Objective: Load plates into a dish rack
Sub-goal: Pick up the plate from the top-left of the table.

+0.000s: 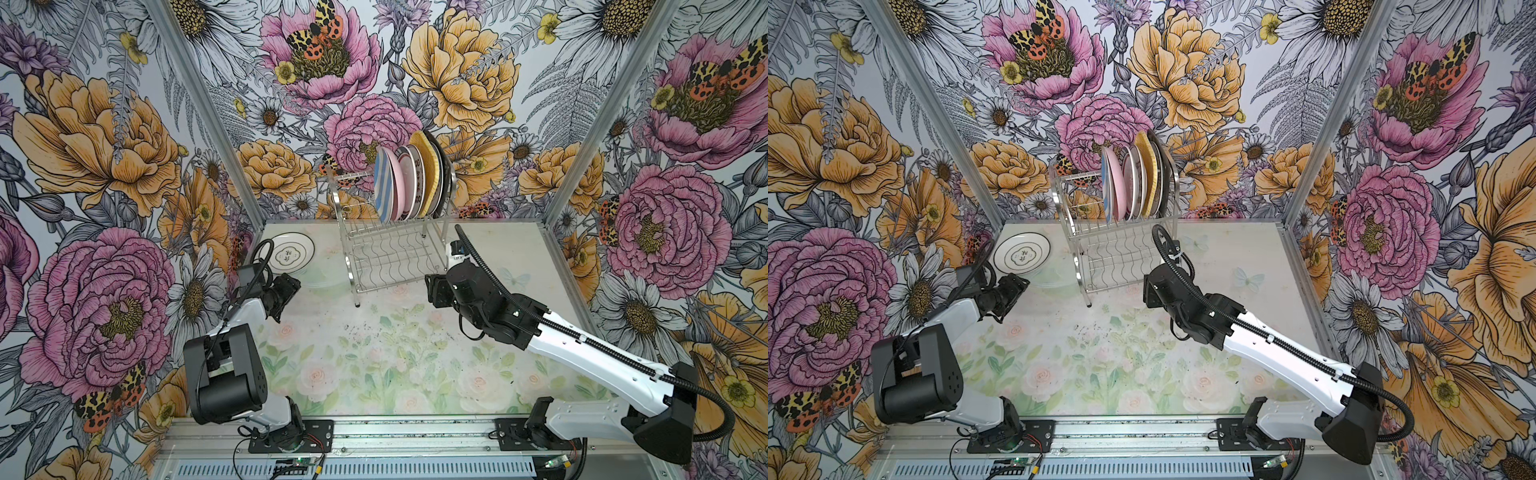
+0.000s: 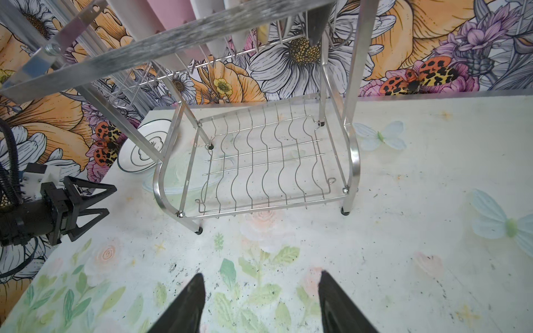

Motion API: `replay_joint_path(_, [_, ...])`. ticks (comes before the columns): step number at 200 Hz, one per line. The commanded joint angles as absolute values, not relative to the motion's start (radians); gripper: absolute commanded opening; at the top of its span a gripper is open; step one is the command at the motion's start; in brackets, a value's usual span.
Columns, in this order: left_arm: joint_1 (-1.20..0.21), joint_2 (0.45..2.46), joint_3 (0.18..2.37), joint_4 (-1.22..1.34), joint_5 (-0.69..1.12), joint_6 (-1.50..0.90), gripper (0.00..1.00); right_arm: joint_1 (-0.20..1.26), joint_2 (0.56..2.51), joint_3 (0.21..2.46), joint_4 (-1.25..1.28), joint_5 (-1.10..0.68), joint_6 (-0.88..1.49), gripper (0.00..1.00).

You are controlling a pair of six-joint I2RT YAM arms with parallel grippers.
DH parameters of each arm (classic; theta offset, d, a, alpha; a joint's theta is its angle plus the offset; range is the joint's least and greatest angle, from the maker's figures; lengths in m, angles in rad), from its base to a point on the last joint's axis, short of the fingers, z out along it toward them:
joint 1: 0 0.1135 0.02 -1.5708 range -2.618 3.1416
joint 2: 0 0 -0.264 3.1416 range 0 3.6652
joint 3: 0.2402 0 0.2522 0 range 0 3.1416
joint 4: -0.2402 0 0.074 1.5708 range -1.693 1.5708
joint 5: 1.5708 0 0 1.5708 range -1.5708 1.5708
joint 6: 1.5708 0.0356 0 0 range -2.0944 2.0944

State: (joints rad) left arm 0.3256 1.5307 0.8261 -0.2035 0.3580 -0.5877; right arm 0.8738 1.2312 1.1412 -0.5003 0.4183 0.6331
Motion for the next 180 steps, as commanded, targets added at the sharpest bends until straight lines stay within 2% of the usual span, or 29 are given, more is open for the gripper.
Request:
replay_joint_path(1, [0.35,1.588,0.885,-0.078,0.416,-0.642,0.73,0.849,1.199,1.113,-0.424,0.373,0.66,0.63])
replay_joint_path(95, [0.378,1.858,1.038,0.027,0.408,-0.762,0.64,0.798,1.17,1.067,-0.408,0.346,0.667,0.63])
replay_joint_path(180, [0.389,1.98,1.061,0.165,0.398,-0.922,0.57,0.745,1.189,1.068,-0.399,0.322,0.672,0.63])
